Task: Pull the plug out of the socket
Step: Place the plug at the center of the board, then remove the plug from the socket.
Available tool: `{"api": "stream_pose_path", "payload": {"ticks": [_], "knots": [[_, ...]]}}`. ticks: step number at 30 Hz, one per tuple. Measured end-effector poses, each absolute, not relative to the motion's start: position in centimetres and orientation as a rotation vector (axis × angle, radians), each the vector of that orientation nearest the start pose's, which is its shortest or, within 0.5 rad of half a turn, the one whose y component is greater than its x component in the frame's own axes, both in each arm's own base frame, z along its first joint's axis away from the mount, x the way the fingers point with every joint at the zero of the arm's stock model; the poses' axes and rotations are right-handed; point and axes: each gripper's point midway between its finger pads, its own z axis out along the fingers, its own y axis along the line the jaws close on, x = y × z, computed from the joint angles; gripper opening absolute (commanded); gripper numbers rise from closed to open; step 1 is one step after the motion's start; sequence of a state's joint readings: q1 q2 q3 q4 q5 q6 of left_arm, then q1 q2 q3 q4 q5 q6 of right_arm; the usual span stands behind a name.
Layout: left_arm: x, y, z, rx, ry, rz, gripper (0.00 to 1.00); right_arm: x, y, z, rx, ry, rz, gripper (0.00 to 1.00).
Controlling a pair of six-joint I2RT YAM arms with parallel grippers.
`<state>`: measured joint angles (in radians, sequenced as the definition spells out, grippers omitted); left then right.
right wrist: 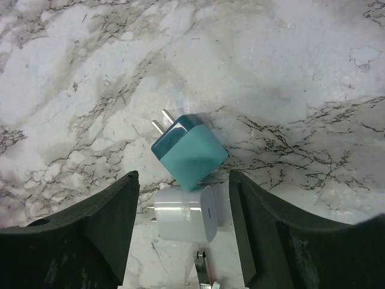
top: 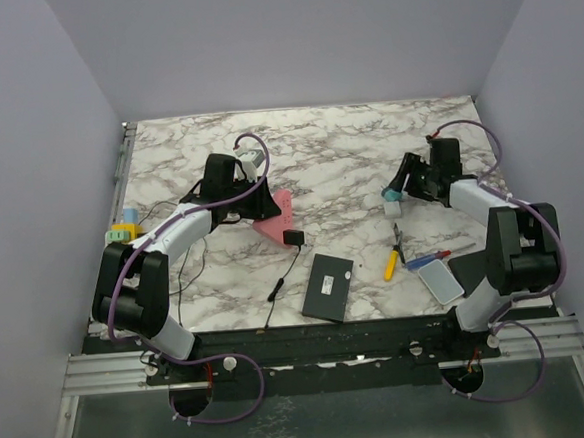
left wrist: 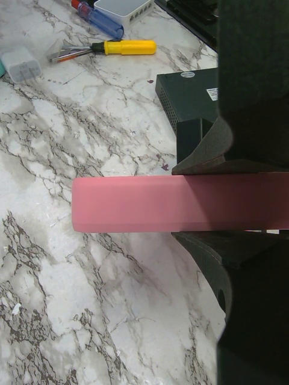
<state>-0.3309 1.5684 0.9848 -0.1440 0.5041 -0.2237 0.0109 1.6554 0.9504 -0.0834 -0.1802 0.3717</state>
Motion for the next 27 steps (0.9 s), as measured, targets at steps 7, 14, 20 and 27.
{"api": "stream_pose_path", "payload": {"ticks": [7, 14, 20, 27], "knots": [[34.5, -21.6, 11.4, 0.387, 2.307, -0.858, 0.00, 39.7, 6.0, 9.5, 0.271, 2.254, 0.470, 0.67], [34.5, -21.6, 11.3, 0.379, 2.310, -0.857, 0.00, 36.8, 9.7, 13.4, 0.117, 2.113, 0.641, 0.71], [34.5, -21.7, 11.3, 0.377, 2.311, -0.858, 0.00, 32.7, 16.8, 14.0, -0.100, 2.067, 0.842, 0.72], [34.4, -22.0, 11.4, 0.387, 2.307, -0.862, 0.00, 29.1, 24.2, 13.1, -0.310, 2.059, 1.004, 0.72]]}}
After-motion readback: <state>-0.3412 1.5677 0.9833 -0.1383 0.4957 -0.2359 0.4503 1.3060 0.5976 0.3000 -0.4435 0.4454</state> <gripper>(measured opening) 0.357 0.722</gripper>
